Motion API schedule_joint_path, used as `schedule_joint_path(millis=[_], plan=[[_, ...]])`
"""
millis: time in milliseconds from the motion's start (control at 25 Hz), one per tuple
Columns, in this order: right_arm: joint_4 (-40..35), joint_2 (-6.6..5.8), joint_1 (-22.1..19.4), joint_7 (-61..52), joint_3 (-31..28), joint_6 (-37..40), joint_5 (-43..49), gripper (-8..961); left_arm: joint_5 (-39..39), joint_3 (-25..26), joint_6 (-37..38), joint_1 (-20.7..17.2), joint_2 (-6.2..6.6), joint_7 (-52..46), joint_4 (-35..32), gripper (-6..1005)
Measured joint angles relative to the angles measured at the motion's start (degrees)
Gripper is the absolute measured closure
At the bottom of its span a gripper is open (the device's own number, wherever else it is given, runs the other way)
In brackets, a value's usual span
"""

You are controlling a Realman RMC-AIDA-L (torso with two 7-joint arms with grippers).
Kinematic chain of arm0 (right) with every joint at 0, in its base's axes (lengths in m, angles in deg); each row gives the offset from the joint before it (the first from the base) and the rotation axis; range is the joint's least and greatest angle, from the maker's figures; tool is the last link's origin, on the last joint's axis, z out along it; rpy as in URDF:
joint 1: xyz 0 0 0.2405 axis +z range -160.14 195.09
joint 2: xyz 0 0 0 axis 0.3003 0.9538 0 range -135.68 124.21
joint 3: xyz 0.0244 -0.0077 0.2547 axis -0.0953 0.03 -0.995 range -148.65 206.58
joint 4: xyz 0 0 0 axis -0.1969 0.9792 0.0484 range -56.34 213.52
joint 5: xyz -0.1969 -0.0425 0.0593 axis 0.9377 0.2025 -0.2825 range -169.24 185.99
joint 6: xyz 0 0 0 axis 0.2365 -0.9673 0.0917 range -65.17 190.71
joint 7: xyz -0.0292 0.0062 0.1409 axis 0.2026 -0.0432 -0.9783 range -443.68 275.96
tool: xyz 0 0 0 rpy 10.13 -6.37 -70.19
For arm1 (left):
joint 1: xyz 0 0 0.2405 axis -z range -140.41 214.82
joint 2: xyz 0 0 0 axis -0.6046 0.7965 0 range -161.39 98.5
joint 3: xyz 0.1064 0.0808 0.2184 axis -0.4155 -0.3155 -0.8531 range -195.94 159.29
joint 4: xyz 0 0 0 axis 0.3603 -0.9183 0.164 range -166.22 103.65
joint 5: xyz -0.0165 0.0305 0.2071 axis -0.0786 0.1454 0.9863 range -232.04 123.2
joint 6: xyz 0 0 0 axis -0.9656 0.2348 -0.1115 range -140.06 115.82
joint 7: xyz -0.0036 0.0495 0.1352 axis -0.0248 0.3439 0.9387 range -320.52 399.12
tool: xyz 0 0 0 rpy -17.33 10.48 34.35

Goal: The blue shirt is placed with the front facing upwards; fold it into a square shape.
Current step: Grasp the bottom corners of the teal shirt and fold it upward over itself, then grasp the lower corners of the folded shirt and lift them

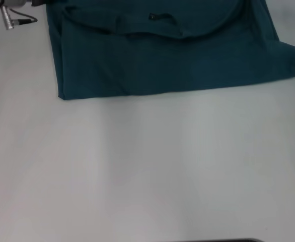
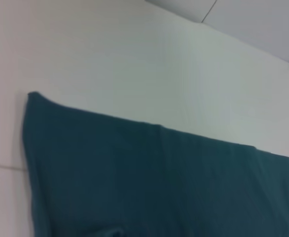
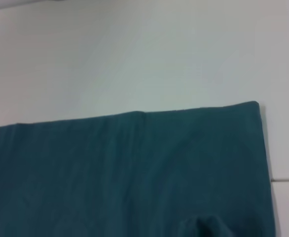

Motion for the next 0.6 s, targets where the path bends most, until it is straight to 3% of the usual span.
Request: schedule_joint_path(millis=[280, 440, 600], plan=[[-4.9, -0.87, -2.9, 2.6, -2.2, 10.1, -6.5, 449, -2.2, 1.2, 5.9, -4.3, -0.13, -1.5, 5.7, 483], [-10.0, -0.32, -9.3, 11.1, -5.3, 20.4, -20.2, 348, -6.7, 2.9, 12.5, -8.4, -0.50, -1.2, 11.2, 398], [-11.1, -0.24, -16.1, 17.4, -6.9, 27.8, -29.9, 275, -12.3, 3.2, 16.9, -13.3, -0.77, -1.2, 14.8, 383]])
